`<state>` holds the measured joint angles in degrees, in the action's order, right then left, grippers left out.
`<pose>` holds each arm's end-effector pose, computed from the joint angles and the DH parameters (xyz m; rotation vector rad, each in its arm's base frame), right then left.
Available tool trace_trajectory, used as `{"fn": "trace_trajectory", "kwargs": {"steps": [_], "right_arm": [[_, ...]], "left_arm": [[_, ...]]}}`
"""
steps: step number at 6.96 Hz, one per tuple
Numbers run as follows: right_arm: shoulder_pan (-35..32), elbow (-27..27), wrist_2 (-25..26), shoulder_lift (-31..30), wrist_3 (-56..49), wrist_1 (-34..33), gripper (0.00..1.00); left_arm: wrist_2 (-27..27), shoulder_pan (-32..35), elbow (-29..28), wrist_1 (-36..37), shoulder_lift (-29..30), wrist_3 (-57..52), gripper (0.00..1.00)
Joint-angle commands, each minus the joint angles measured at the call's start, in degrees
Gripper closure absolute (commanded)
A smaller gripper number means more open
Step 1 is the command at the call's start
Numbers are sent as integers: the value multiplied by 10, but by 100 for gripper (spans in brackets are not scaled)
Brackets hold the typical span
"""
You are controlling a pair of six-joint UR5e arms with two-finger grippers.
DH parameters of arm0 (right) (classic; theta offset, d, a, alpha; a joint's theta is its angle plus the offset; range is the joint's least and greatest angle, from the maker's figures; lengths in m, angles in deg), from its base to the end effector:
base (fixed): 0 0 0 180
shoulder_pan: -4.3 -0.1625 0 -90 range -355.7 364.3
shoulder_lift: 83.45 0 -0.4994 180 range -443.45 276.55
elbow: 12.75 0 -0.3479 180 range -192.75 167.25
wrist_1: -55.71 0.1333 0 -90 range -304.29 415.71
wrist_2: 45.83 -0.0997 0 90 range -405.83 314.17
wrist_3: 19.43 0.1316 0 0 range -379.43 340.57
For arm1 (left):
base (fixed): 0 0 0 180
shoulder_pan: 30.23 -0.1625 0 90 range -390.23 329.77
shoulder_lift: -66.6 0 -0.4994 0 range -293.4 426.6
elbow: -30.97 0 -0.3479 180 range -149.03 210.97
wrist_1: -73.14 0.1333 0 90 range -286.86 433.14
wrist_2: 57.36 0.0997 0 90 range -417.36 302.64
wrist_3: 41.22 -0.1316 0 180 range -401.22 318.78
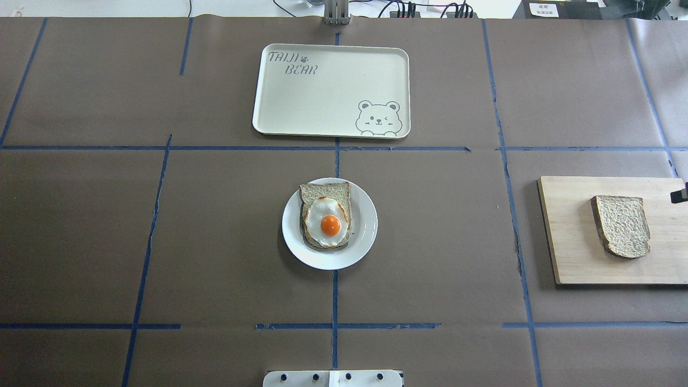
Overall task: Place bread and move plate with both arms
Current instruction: 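Reach the right gripper to the bread slice on the bamboo board and grasp it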
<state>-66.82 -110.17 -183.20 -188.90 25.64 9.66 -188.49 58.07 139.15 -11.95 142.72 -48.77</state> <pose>-0.0770 -0.3377 0.7061 0.0776 -0.9884 0.1601 -0.0371 -0.3270 0.7214 0.0265 0.7181 0.1506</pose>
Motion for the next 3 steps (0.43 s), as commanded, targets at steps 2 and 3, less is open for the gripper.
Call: {"fn": "trace_trajectory", "kwargs": {"steps": [2, 3], "right_arm": [[107, 60, 83, 1, 157, 166, 20], [116, 69, 85, -1, 157, 167, 25]], "left_arm": [[0, 0, -1, 1, -1, 0, 0], [0, 0, -2, 2, -1, 0, 0]]}}
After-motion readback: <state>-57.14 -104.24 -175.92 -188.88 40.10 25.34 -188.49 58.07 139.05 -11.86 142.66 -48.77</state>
